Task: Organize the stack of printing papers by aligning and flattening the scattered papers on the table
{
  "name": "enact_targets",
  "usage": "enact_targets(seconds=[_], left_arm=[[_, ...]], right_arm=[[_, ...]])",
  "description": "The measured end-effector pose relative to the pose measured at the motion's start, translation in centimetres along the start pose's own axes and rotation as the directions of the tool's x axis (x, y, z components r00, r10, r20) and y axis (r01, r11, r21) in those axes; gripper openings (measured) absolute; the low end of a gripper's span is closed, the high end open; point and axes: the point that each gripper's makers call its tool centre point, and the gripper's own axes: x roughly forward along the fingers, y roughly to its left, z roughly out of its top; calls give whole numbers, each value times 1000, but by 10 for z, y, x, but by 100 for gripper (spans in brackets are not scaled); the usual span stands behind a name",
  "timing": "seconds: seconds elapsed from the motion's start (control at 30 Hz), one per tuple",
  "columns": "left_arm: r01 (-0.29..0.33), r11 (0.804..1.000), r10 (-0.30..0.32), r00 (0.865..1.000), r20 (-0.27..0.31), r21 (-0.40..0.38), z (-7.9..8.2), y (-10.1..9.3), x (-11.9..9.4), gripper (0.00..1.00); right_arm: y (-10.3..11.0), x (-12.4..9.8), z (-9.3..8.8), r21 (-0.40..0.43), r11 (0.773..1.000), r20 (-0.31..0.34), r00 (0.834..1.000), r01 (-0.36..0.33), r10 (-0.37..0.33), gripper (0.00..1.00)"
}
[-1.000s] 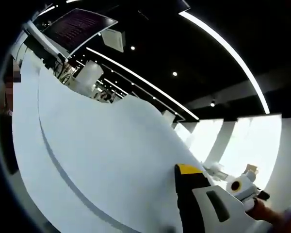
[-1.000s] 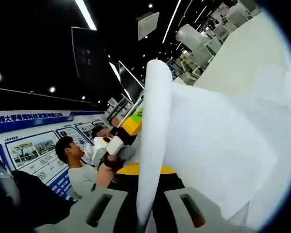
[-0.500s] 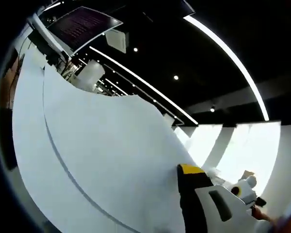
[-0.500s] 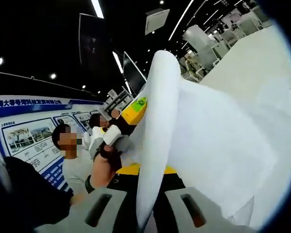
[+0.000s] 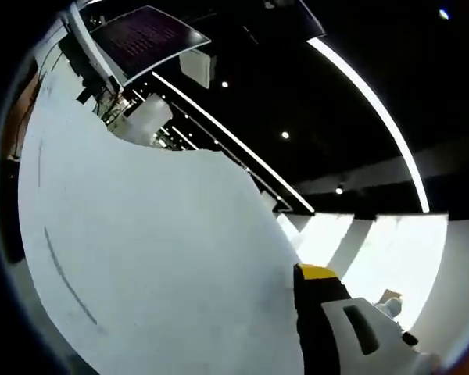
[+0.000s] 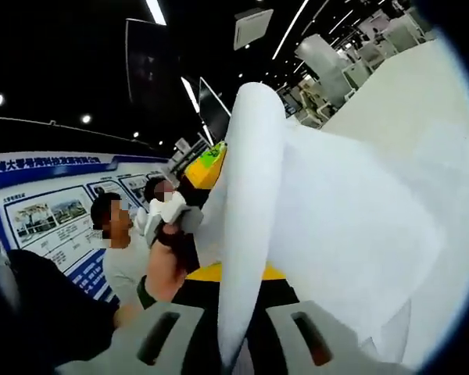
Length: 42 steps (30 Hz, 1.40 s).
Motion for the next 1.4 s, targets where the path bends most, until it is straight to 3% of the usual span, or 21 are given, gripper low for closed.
enact_targets(seconds=[0.37,0.63,0.73,1.0,1.07,1.23,1.4], left_arm=[[-2,999,2,1000,-5,36,-1,0,1,33],[-25,991,24,1000,15,128,2,3,-1,17],[-31,992,28,999,23,125,3,4,-3,11],[-53,991,46,997,60,123,10,7,-7,7],[-55,991,47,997,66,121,11,7,-8,7],[-59,993,51,995,82,104,14,9,-10,7],[-53,995,45,995,87,89,16,9,-10,7]], right_arm=[[-1,1,-3,-28,999,-16,1000,14,-14,4],[0,2,-6,-44,999,-28,999,24,-25,7],[0,1,-6,-40,999,-26,999,23,-24,8],[2,1,-6,-48,999,-22,999,23,-24,12],[5,-1,-5,-43,999,-14,1000,3,-4,16],[13,-6,9,61,995,46,996,-74,71,32],[17,-16,29,118,980,135,981,-158,142,41]])
